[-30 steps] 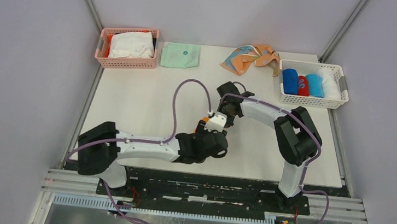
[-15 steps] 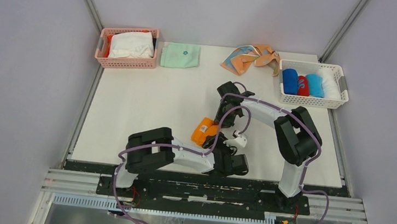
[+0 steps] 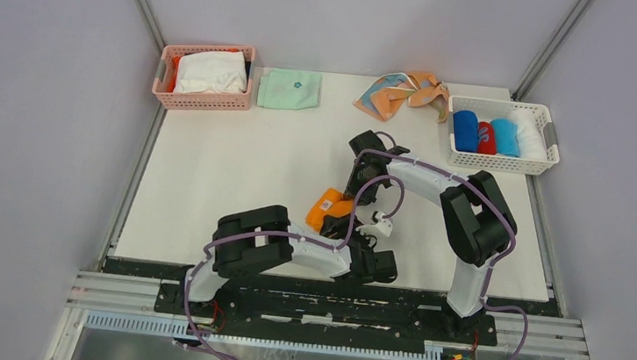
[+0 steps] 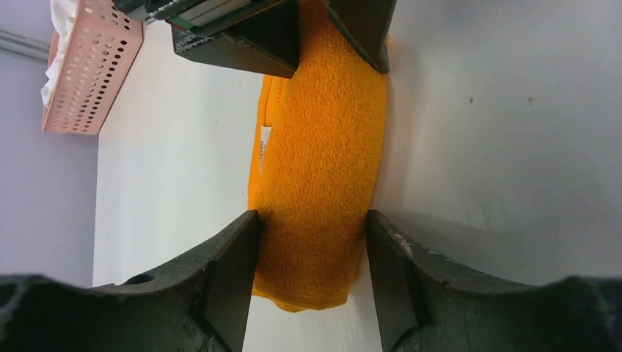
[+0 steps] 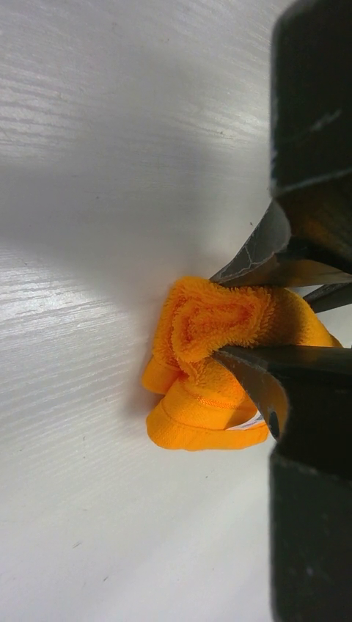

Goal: Roll the towels
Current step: Roll the towel at the center of the board.

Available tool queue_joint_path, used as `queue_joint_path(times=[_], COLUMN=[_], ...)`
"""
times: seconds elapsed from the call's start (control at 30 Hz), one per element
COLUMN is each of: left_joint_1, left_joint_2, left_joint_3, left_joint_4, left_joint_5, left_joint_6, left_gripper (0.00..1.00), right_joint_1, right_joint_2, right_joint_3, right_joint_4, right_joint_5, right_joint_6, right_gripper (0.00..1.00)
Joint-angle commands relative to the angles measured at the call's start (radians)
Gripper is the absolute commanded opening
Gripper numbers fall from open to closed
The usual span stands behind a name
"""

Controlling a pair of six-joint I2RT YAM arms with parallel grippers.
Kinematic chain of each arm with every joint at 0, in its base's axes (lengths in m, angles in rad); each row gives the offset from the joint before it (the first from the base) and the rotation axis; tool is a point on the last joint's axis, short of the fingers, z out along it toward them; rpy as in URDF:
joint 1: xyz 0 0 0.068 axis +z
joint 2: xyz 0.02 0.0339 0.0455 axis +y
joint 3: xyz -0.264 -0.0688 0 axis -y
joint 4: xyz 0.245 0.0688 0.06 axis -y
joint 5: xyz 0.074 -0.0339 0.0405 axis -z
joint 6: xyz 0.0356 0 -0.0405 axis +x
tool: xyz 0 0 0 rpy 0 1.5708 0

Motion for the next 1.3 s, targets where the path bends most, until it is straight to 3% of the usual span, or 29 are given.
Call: queue_joint_path(times=[0.0, 0.1, 0.23, 0.4, 0.6, 0.83, 1.03, 1.27], left_joint_1=[0.024, 0.03, 0.041, 0.088, 0.214, 0.426, 0.553, 0.62], left_joint_2=[0.022, 0.027, 0.008, -0.114, -0.328, -0.44, -0.465, -0.436], left_joint_3=[0.013, 0.012, -0.007, -0.094, -0.275, -0.437, -0.558, -0.598], left_joint_4=[-0.075, -0.077, -0.076, 0.013, 0.225, 0.394, 0.538, 0.573], left_joint_5=[-0.017, 0.0, 0.052, 0.238, 0.584, 1.017, 1.198, 1.25], left_joint_6=[-0.052, -0.05, -0.068, -0.076, -0.06, -0.148, -0.277, -0.346], left_gripper=[0.61, 0.56, 0.33, 0.2, 0.18, 0.18, 0.18, 0.18], right_joint_1=[0.006, 0.006, 0.004, -0.019, -0.054, -0.088, -0.07, -0.016], right_joint_2=[0.019, 0.018, -0.007, -0.079, -0.168, -0.266, -0.25, -0.174], right_joint_3=[-0.012, -0.011, -0.016, -0.035, -0.078, -0.186, -0.281, -0.284], right_joint_4=[-0.049, -0.046, -0.011, 0.058, 0.161, 0.304, 0.485, 0.595], right_joint_5=[0.026, 0.018, -0.011, -0.062, -0.12, -0.149, -0.229, -0.249], right_joint_6=[-0.036, -0.039, -0.05, -0.067, -0.031, 0.014, 0.06, 0.088], right_gripper=[0.3, 0.3, 0.32, 0.44, 0.64, 0.71, 0.71, 0.71])
